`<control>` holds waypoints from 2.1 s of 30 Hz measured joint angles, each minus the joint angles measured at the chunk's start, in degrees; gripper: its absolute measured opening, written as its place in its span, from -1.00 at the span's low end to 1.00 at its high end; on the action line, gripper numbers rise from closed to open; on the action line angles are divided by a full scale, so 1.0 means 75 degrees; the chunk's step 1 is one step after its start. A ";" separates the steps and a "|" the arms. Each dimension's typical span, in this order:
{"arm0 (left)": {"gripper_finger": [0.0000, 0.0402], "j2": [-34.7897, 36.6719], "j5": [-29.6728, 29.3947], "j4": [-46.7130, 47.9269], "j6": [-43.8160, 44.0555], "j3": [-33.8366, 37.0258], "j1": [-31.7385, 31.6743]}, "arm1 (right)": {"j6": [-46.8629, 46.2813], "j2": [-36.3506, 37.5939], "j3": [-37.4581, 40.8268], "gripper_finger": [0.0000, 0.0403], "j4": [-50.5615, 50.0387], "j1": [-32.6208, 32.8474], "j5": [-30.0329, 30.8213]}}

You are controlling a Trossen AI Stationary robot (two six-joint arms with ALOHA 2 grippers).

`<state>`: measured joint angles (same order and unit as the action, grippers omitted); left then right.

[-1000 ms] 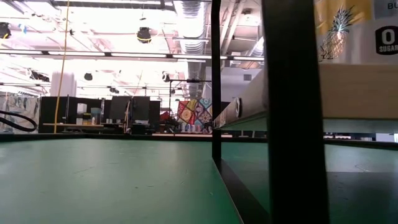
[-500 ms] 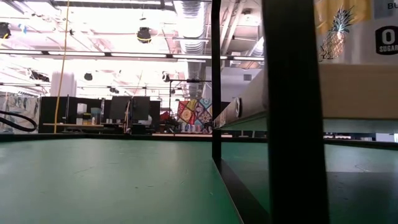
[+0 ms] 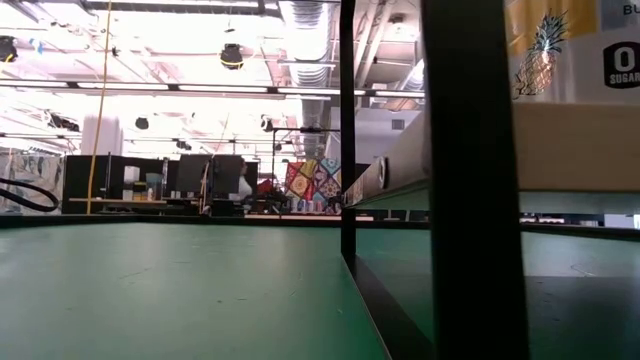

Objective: Place canned beverage on shelf
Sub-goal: Put the top white yellow soda can on the shelf

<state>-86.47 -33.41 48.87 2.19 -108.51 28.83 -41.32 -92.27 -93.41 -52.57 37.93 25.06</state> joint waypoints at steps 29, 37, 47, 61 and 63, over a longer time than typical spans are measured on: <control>-1.00 0.5018 0.1764 -0.6097 0.1102 0.7525 -0.0626 | -0.1976 -0.0840 -0.0457 -0.92 -0.0841 -0.0541 -0.1928; -1.00 0.4986 0.1821 -0.6051 0.1225 0.7528 -0.0623 | -0.1978 -0.0975 -0.0451 -0.92 -0.0756 -0.0463 -0.2146; -1.00 0.4983 0.1793 -0.6045 0.1210 0.7528 -0.0623 | -0.2040 -0.1006 -0.0451 -0.91 -0.0692 -0.0340 -0.2188; -1.00 0.4983 0.1769 -0.6045 0.1203 0.7525 -0.0623 | -0.2107 -0.1006 -0.0451 -0.91 -0.0443 -0.0250 -0.2563; -1.00 0.4983 0.1769 -0.6045 0.1202 0.7525 -0.0623 | -0.2107 -0.1006 -0.0451 -0.91 -0.0413 -0.0250 -0.2585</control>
<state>-49.10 -20.14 3.53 11.20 -52.07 24.16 -57.12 -99.81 -96.79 -55.66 36.05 5.68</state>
